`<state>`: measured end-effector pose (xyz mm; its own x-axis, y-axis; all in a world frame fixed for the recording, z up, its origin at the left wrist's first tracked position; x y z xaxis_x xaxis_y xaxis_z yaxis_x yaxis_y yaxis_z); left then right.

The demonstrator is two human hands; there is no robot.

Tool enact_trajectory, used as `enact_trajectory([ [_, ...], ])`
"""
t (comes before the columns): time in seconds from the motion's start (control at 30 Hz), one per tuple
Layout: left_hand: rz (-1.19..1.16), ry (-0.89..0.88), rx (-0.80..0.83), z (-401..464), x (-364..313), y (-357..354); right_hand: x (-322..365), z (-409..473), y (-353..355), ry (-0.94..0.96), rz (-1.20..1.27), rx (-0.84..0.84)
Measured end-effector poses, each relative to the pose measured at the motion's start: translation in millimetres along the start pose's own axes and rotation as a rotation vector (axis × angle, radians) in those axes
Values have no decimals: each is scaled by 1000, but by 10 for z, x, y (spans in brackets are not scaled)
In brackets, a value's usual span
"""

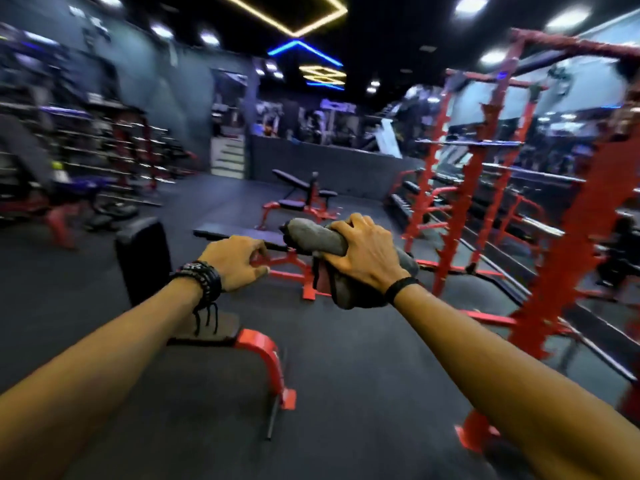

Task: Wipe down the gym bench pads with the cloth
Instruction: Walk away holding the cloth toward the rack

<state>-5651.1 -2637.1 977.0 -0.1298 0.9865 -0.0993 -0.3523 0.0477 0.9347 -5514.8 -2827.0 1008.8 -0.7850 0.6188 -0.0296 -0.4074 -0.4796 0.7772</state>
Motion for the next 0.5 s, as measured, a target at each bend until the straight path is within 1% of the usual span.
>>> enact_trajectory([
  [0.07, 25, 90, -14, 131, 484, 78, 203, 541, -354, 70, 77, -22],
  [0.17, 90, 237, -20, 108, 1141, 214, 715, 1221, -865, 177, 203, -24],
  [0.33, 189, 498, 36, -286, 2127, 311, 1802, 1894, -1606, 359, 378, 14],
  [0.5, 214, 682, 0, -603, 3122, 328, 2844, 2410, -2294, 571, 472, 24],
])
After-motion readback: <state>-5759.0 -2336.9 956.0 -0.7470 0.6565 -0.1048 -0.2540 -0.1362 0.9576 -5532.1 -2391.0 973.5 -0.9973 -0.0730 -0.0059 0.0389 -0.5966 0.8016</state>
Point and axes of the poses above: each hand's wrist, its own z-axis towards the middle knuckle, its own y-axis out of the back of the hand, x = y × z, the point moved 4 cm from there along z, towards the middle knuckle, and after that the axes turned 10 degrees about -y, right-handed, at the moved point
